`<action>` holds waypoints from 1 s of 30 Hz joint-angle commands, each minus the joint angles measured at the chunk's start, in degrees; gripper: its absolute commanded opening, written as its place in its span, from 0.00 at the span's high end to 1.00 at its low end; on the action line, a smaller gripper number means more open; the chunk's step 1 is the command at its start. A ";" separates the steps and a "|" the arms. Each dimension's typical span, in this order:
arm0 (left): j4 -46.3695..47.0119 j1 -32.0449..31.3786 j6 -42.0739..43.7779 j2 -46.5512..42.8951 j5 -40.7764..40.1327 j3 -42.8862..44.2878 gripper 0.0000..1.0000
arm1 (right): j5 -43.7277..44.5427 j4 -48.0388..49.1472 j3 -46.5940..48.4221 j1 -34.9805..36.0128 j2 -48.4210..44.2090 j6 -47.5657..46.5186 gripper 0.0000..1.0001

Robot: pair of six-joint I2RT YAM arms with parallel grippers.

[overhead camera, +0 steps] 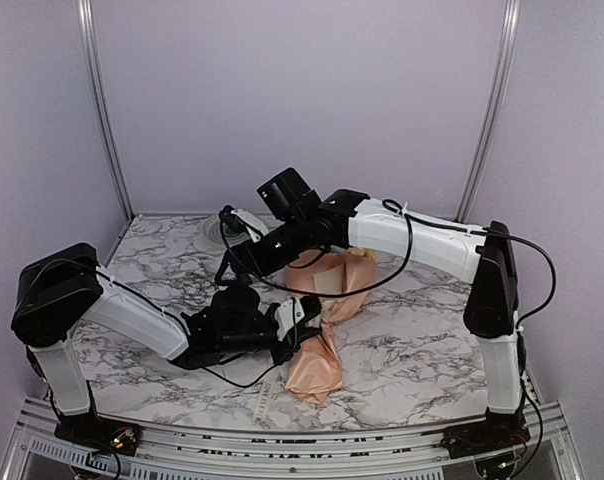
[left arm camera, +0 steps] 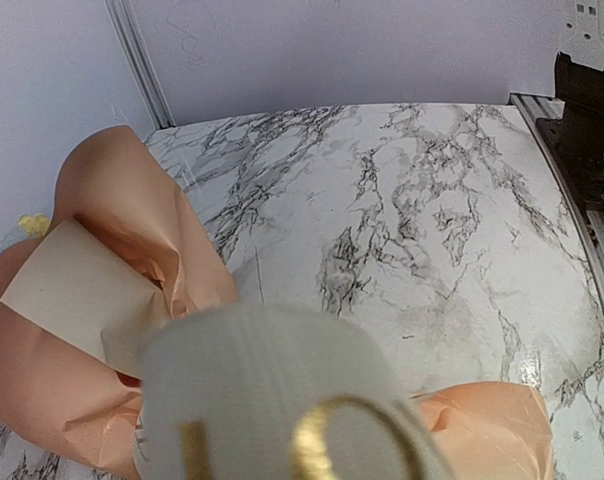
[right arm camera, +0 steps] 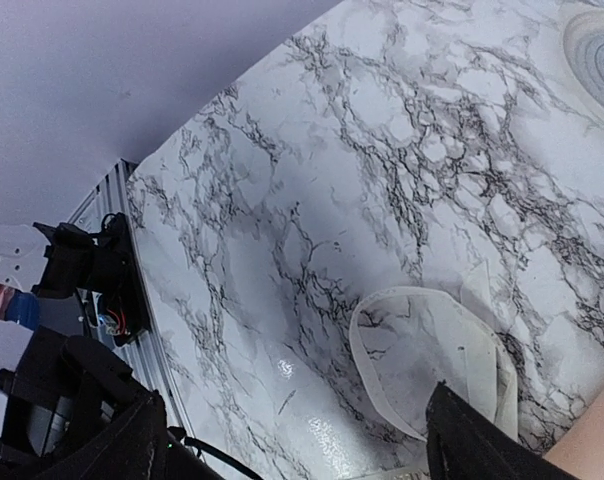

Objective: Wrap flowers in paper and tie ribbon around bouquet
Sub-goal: Place the right side of the half-tied ribbon at the center of the board, then pass from the left arm to the right

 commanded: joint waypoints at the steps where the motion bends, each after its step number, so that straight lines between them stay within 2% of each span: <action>1: -0.86 0.38 -0.55 -1.56 1.04 -0.21 1.00 | -5.20 18.01 -11.20 -4.32 -15.43 3.44 0.12; 5: -0.84 0.31 -1.23 -1.97 0.93 -0.57 1.00 | -2.68 29.21 -25.45 -10.75 -27.26 5.30 0.04; 9: -0.77 0.41 -1.61 -1.84 1.70 -0.50 1.00 | -7.65 38.12 -39.10 -16.46 -37.83 4.57 0.04; 12: -0.52 0.64 -2.23 -1.81 2.66 -0.27 1.00 | -12.65 36.49 -46.74 -17.49 -42.43 -3.87 0.04; 15: -0.42 1.17 -3.26 -1.74 5.33 0.06 1.00 | -20.59 35.60 -54.96 -17.43 -44.67 -9.70 0.09; 18: -0.37 1.68 -3.92 -1.64 7.27 0.29 1.00 | -26.39 40.09 -63.10 -17.41 -46.23 -9.76 0.14; 22: -0.29 2.12 -4.74 -1.48 8.62 0.42 1.00 | -26.48 44.99 -68.37 -16.89 -45.93 -8.10 0.13; 27: -0.29 2.16 -5.09 -1.31 9.43 0.67 1.00 | -26.02 47.14 -68.73 -15.22 -40.20 -7.58 0.14; 30: -0.29 2.15 -5.23 -1.13 9.32 0.78 1.00 | -24.89 46.76 -66.45 -13.84 -35.75 -7.39 0.18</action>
